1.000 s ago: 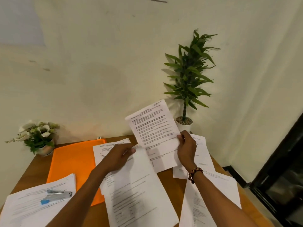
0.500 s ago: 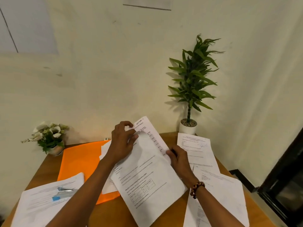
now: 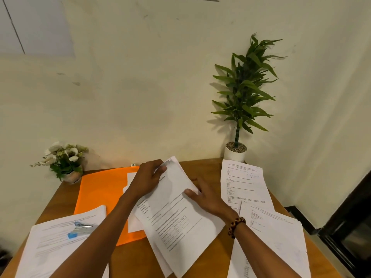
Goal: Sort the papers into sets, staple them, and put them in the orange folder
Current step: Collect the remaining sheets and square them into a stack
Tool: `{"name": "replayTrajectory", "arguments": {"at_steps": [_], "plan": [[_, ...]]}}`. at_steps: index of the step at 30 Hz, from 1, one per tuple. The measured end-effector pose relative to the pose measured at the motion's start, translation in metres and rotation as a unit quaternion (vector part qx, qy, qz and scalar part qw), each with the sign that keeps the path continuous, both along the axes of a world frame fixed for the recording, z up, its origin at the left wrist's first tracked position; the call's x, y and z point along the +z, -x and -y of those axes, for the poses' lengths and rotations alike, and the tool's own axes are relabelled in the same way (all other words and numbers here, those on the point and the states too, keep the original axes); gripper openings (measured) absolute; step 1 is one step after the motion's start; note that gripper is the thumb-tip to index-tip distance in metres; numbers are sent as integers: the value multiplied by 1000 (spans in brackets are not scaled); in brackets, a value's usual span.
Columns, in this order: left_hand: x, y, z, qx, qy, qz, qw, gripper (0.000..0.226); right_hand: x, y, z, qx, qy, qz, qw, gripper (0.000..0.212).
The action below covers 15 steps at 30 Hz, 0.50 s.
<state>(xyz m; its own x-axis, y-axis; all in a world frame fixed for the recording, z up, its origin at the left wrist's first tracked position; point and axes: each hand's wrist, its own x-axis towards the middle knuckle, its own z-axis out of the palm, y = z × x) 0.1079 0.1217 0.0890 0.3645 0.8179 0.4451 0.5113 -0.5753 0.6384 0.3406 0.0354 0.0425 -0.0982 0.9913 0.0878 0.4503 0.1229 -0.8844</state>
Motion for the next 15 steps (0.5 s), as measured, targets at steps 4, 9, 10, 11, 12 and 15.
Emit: {"name": "replayTrajectory", "arguments": {"at_steps": [4,9,10,11,12,15], "plan": [[-10,3,0,-31,60,6,998,12,-6,18,-2,32,-31,54,998,47],[-34,22,-4,-22,135,-63,989,42,-35,33,0,63,33,69,995,61],[-41,25,-6,-17,138,-88,986,31,-36,37,2,69,52,80,993,64],[-47,27,-7,-13,142,-104,984,23,-37,42,2,69,74,94,990,64],[-52,29,-8,-12,147,-110,983,19,-36,46,1,63,87,105,989,60],[-62,36,-10,-13,141,-103,985,20,-39,53,-11,2,59,89,994,56]]}}
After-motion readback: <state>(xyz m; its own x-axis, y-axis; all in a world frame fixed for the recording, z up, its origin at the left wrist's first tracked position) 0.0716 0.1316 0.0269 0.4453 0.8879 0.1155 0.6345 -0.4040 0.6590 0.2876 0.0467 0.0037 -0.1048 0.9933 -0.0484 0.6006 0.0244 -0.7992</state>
